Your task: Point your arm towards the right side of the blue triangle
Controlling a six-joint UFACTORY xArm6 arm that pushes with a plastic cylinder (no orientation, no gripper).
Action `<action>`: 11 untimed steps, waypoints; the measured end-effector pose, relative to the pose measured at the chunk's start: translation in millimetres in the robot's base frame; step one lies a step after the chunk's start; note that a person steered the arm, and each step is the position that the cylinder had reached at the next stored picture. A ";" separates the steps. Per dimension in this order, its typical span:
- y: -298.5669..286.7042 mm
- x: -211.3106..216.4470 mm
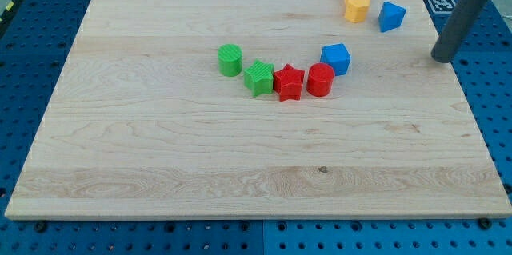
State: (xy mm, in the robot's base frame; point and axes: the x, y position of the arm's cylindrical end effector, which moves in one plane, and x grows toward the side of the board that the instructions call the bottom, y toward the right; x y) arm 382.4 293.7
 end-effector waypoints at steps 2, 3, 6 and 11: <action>19.2 -2.6; 44.2 -2.6; 51.8 -3.3; 51.2 -9.2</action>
